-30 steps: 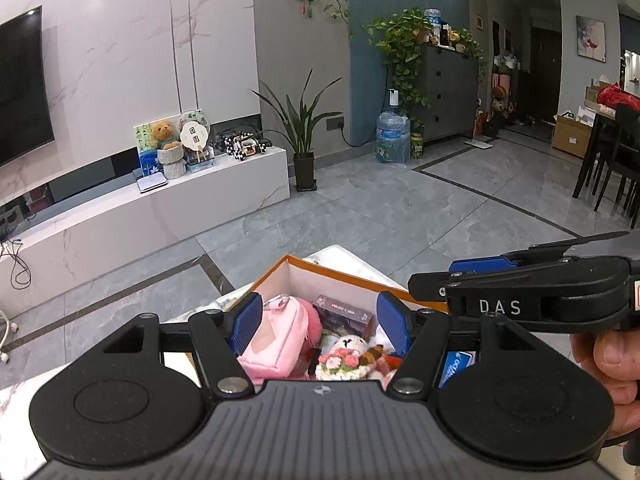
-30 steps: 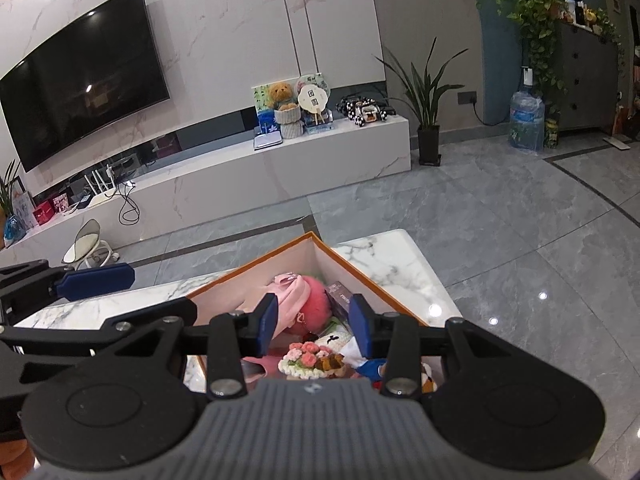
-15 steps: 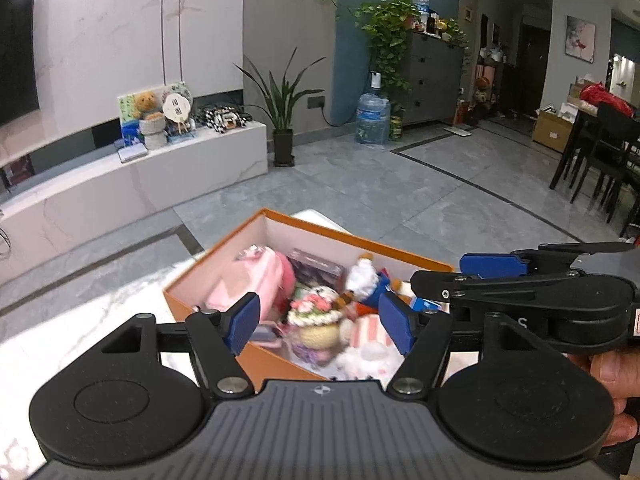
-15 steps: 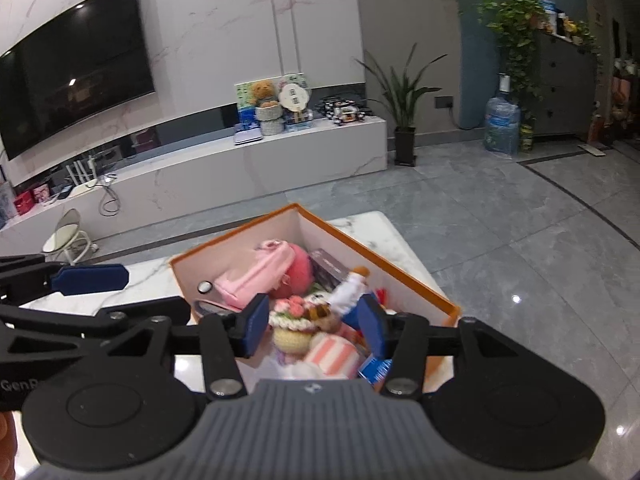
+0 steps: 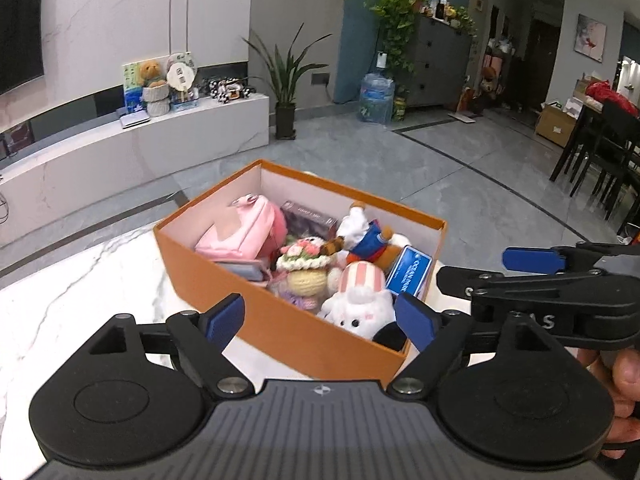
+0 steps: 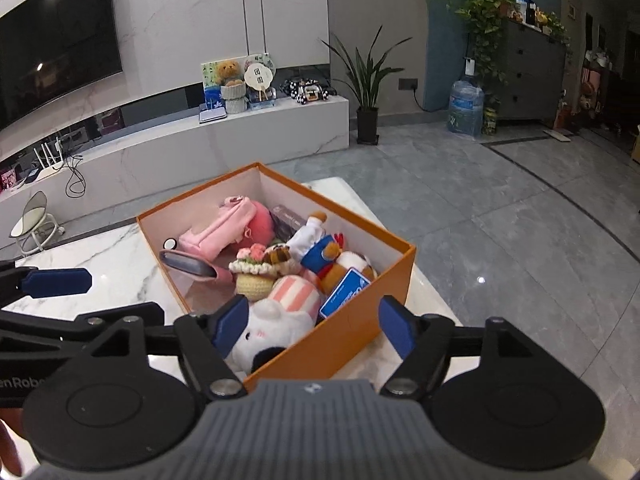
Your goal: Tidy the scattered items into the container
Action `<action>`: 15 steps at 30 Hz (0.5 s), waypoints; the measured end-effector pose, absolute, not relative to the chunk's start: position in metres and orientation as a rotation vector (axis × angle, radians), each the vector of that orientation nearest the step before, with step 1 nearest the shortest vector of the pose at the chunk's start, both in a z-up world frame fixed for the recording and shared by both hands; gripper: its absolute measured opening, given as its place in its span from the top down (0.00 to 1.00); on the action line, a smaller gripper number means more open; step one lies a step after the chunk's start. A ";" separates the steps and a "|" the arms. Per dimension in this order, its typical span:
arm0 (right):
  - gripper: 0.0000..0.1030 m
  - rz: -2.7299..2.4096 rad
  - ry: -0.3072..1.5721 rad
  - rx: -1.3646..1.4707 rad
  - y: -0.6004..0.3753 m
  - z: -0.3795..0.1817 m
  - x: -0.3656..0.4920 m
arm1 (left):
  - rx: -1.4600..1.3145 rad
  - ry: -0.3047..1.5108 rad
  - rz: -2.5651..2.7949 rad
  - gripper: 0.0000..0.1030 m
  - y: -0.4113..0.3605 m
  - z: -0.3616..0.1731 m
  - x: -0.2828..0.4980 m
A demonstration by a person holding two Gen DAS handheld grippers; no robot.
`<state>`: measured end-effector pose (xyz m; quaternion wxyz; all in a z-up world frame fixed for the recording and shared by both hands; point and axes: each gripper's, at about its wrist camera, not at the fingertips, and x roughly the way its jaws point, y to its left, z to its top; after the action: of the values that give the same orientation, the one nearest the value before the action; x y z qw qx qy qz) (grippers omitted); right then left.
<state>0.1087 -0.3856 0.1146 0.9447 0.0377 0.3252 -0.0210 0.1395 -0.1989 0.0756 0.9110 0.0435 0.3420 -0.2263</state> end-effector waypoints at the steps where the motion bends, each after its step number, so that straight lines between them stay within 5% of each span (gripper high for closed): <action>1: 0.24 -0.041 0.663 0.082 -0.386 0.114 0.109 | 0.083 0.715 -0.455 0.05 -0.198 0.074 0.139; 15: 0.19 -0.040 0.681 0.078 -0.382 0.110 0.113 | 0.075 0.762 -0.361 0.05 -0.192 0.071 0.144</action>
<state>0.1133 -0.3823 0.1098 0.9417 0.0383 0.3337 -0.0195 0.1444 -0.1919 0.0706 0.9117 0.0365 0.3699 -0.1753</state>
